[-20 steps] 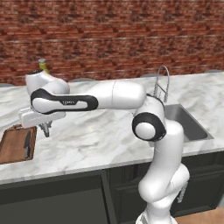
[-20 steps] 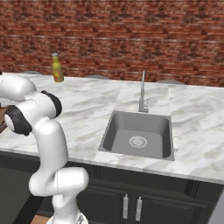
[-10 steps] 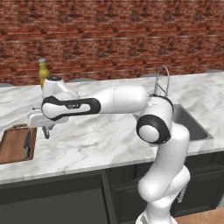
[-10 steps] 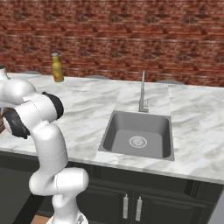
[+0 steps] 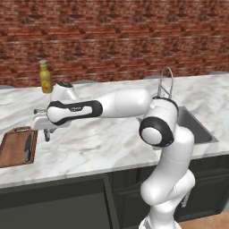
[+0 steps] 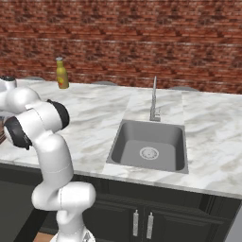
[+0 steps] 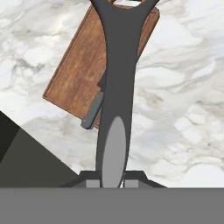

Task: Open the drawer on the left and place the cutting tools on the cutting board.

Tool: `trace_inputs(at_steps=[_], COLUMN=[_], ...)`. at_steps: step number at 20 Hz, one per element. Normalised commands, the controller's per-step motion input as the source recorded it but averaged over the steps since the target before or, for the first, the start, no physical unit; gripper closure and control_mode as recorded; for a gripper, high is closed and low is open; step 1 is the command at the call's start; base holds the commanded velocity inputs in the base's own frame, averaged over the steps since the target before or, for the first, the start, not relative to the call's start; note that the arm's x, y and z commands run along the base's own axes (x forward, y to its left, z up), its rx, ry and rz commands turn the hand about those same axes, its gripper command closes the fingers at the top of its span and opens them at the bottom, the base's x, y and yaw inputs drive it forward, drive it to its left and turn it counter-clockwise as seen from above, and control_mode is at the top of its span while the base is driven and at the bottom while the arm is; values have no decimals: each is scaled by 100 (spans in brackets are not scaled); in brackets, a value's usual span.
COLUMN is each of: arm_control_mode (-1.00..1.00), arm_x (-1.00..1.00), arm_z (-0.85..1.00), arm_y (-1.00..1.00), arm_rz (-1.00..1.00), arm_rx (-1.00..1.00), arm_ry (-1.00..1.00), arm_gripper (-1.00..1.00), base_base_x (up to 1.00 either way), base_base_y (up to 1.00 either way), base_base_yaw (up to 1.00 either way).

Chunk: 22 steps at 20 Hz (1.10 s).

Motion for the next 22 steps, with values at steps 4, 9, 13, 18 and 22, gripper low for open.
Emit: trace_inputs(at_steps=[4,9,13,18,22], arm_control_mode=[-100,-100,-100,-100,-100], arm_x=[11,16,16,17,8], arm_z=[-9,-4,-11,-20,-19], arm_y=[26,22,25,25,17], arm_rz=[0,0,0,0,0], arm_rx=[0,0,0,0,0], arm_ry=[3,2,3,5,4], arm_gripper=[100,100,100,100,100], base_base_x=[0,0,0,0,0], base_base_y=[0,0,0,0,0], base_base_yaw=[0,0,0,0,0])
